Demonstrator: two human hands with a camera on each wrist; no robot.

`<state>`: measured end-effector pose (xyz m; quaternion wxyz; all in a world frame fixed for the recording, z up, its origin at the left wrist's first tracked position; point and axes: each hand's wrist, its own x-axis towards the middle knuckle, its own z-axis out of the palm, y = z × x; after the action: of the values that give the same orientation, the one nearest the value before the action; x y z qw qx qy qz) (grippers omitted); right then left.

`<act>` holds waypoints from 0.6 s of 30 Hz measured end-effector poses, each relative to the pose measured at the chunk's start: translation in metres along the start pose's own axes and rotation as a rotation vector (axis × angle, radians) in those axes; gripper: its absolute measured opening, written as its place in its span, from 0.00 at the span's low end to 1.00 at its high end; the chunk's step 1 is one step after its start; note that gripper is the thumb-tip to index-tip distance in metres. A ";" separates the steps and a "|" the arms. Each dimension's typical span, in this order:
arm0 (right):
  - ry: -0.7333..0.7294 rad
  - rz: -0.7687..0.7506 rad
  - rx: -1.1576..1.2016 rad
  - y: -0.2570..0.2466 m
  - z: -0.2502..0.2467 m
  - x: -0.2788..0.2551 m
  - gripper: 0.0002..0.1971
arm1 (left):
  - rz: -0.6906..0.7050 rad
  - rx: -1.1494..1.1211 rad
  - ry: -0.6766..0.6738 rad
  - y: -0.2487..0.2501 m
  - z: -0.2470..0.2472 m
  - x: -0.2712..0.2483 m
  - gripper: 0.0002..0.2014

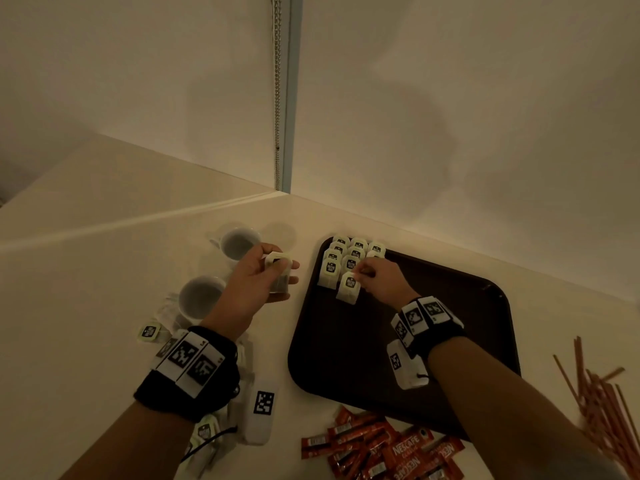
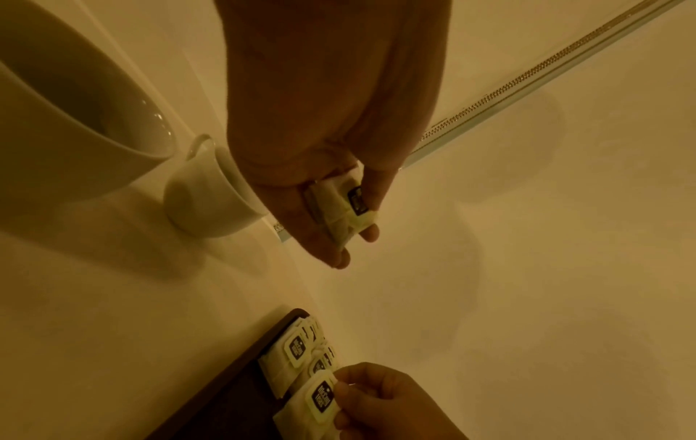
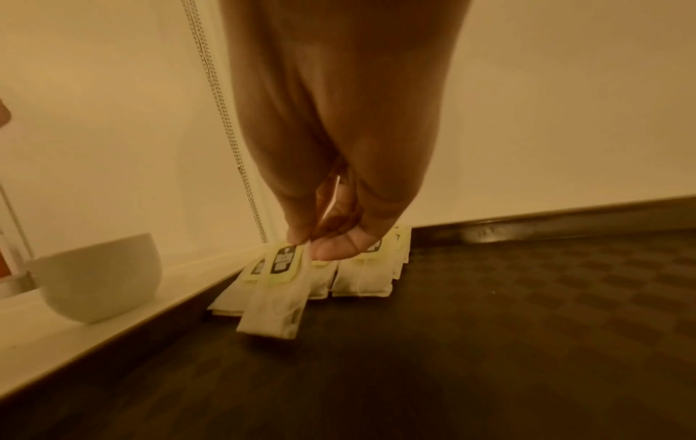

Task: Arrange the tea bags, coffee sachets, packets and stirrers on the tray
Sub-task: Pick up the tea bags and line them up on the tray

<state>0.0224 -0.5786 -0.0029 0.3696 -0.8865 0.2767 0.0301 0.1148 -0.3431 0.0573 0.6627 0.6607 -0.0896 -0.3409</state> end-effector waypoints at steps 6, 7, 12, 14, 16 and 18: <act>0.053 0.013 0.012 0.001 0.004 0.016 0.07 | -0.074 -0.175 0.015 0.003 0.001 -0.001 0.08; 0.054 0.013 0.011 0.000 0.005 0.017 0.07 | -0.093 -0.212 0.016 0.003 0.001 0.001 0.09; 0.045 0.019 -0.032 -0.001 0.005 0.024 0.06 | -0.206 -0.324 0.009 0.002 0.003 0.006 0.10; 0.034 0.032 -0.056 -0.001 0.005 0.026 0.06 | -0.213 -0.329 -0.014 0.002 0.003 0.005 0.11; 0.041 0.047 -0.080 -0.003 0.005 0.026 0.07 | -0.204 -0.308 -0.040 0.003 0.004 0.004 0.11; 0.098 0.007 -0.087 -0.014 0.002 0.023 0.09 | -0.195 -0.293 -0.059 0.003 0.004 0.004 0.12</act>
<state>0.0491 -0.5801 -0.0018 0.3167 -0.9012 0.2959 0.0001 0.1165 -0.3491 0.0591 0.7129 0.5524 0.0062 -0.4320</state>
